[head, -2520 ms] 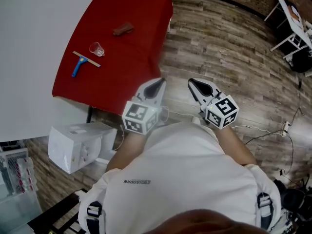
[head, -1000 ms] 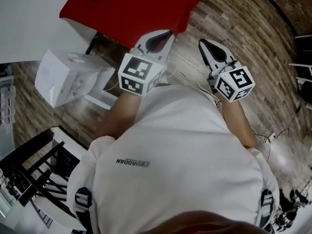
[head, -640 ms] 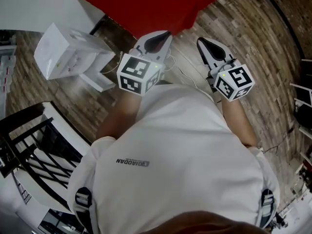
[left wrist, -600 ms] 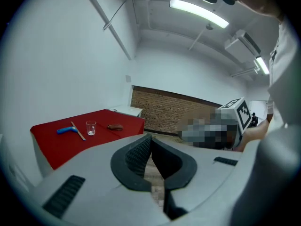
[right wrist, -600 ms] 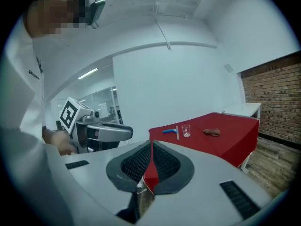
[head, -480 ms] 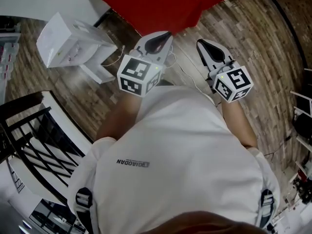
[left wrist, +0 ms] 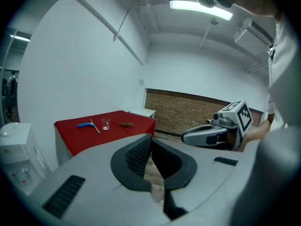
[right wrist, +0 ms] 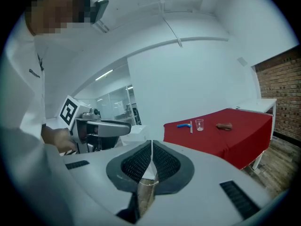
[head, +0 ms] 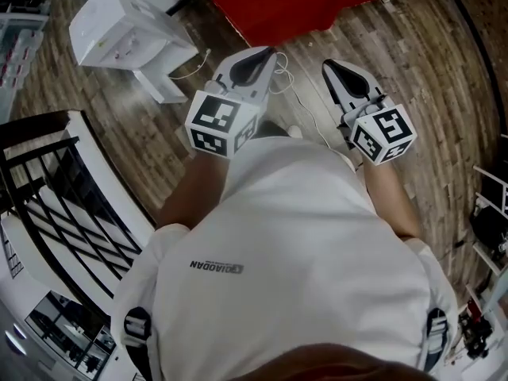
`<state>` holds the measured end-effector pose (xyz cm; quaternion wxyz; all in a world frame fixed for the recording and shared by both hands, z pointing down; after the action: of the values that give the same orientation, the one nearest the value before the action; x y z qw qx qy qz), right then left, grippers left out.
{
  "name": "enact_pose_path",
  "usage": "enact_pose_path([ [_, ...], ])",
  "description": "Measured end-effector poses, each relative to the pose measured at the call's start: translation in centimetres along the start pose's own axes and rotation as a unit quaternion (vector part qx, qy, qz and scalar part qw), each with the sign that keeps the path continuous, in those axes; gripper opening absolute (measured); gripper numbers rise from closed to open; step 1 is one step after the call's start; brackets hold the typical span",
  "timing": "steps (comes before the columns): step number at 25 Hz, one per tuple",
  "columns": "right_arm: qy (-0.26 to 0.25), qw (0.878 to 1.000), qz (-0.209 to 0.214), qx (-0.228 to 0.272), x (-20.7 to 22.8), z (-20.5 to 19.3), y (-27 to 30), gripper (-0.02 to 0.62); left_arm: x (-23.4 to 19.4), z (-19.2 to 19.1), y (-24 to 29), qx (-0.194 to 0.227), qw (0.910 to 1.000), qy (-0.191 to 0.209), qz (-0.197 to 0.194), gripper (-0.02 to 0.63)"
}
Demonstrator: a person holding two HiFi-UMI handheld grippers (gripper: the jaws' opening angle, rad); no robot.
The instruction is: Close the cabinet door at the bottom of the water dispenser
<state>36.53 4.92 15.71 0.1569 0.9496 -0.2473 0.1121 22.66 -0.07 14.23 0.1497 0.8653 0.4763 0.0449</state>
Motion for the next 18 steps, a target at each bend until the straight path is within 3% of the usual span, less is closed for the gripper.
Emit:
enact_pose_path([
  [18,-0.012,0.994,0.107,-0.013,-4.6,-2.3,-1.9,0.024,5.1,-2.9,-6.8,-0.025,0.9949,-0.009,0.097,-0.004],
])
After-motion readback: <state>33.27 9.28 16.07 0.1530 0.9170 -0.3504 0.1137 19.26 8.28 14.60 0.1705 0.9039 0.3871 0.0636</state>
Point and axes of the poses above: the fingertips, and each gripper's own axes: y forward along the fingers, x to its right, z out of its top, the point moved 4 cm from there along -y, backward along the fingers, and after that the axes turned 5 degrees about y, right-handed, at the moved point
